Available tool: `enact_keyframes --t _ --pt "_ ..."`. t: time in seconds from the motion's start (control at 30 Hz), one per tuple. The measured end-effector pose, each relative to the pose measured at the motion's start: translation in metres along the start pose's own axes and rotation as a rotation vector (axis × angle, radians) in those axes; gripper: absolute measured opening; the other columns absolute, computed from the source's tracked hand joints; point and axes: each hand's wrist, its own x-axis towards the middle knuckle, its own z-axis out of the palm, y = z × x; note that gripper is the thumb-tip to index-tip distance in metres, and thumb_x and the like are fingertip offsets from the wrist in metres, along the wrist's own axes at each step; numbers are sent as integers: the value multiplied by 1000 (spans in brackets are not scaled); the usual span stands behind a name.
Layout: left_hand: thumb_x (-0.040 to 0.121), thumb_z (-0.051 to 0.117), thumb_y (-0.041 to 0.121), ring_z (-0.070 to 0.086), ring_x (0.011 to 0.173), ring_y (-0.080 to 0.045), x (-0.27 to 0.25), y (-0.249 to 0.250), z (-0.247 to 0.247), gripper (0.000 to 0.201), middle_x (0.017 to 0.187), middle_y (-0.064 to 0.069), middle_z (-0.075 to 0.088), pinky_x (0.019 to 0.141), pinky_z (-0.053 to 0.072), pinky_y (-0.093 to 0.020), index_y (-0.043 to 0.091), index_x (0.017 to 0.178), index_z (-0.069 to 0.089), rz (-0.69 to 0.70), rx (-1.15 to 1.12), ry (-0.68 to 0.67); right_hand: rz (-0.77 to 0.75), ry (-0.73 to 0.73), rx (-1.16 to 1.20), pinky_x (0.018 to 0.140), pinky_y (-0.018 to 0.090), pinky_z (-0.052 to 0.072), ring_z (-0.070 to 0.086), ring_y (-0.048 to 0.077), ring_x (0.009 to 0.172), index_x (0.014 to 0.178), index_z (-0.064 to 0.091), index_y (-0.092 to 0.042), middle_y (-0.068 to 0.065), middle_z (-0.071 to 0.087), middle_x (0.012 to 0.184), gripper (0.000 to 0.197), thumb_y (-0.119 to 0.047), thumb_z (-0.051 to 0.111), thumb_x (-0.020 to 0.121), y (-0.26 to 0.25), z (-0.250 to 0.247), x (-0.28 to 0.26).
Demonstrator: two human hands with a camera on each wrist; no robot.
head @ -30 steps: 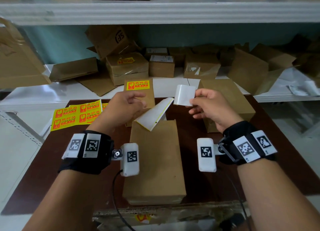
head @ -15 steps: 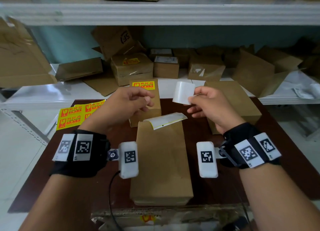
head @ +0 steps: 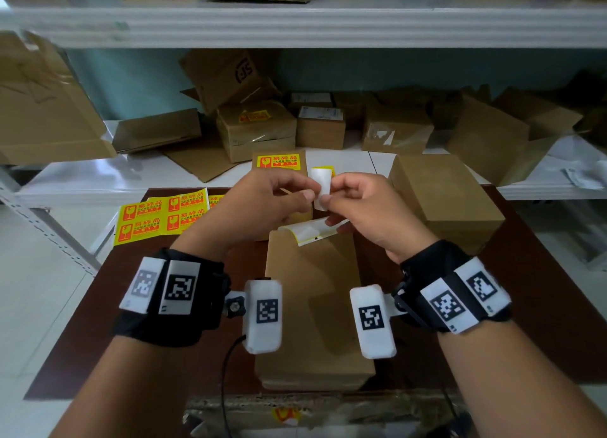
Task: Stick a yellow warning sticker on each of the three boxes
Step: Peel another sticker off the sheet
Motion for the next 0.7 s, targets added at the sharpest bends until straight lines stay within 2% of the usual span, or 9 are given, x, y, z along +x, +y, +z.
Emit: enact_keyframes --t 0.07,0.13,0.2,0.33,0.4,0.47,0.57,0.63,0.7 --pt "96 64 23 71 95 -17 0 0 0 13 98 3 74 76 60 -35 28 105 72 6 -14 22 -21 -10 5 63 25 54 71 15 72 97 72 -16 12 76 95 5 -16 67 95 -1 0 -1" --pt "96 65 22 71 95 -27 0 -1 0 8 98 -2 73 76 59 -42 26 100 70 8 -25 47 -42 -23 16 67 28 57 71 15 75 99 72 -20 11 75 98 7 -18 66 97 0 1 -1" --pt "96 64 25 69 95 -31 0 -1 1 6 97 -3 71 77 58 -48 24 100 69 11 -24 65 -67 -39 14 70 32 59 71 15 77 99 73 -25 6 75 98 9 -22 64 98 0 2 -1" --pt "96 62 38 70 94 -26 -1 0 0 16 95 -2 73 69 57 -35 24 97 68 3 -46 90 -91 -83 -2 72 34 60 72 23 87 104 74 -31 0 74 101 17 -26 57 102 -3 2 -4" --pt "93 63 44 70 93 -29 -2 1 -1 24 94 -4 73 66 57 -34 21 96 68 -5 -71 98 -105 -111 -22 70 29 58 71 15 82 105 73 -34 -3 74 102 21 -23 56 103 -3 0 -4" --pt "88 68 45 70 86 -31 -2 2 0 29 91 -7 73 69 59 -41 17 95 65 -8 -76 104 -125 -130 -44 66 22 56 67 3 76 109 73 -34 -9 72 101 23 -18 57 102 -2 0 -4" --pt "82 77 40 68 73 -25 -2 2 1 38 95 -13 71 68 59 -46 11 99 59 -38 -65 119 -146 -139 -57 64 14 51 63 -8 73 114 71 -30 -16 69 99 24 -15 59 100 0 1 -3" --pt "85 76 30 74 76 -19 -1 0 2 36 100 -13 72 70 59 -46 6 102 55 -63 -90 122 -149 -133 -72 64 15 51 63 -7 72 111 72 -33 -14 70 97 24 -15 61 99 2 1 -3" --pt "90 72 19 75 77 -15 -1 -2 1 24 103 -18 72 70 58 -47 8 100 53 -81 -136 129 -143 -90 -70 62 18 52 61 -3 69 102 73 -36 -7 71 93 24 -15 63 98 4 0 -1"
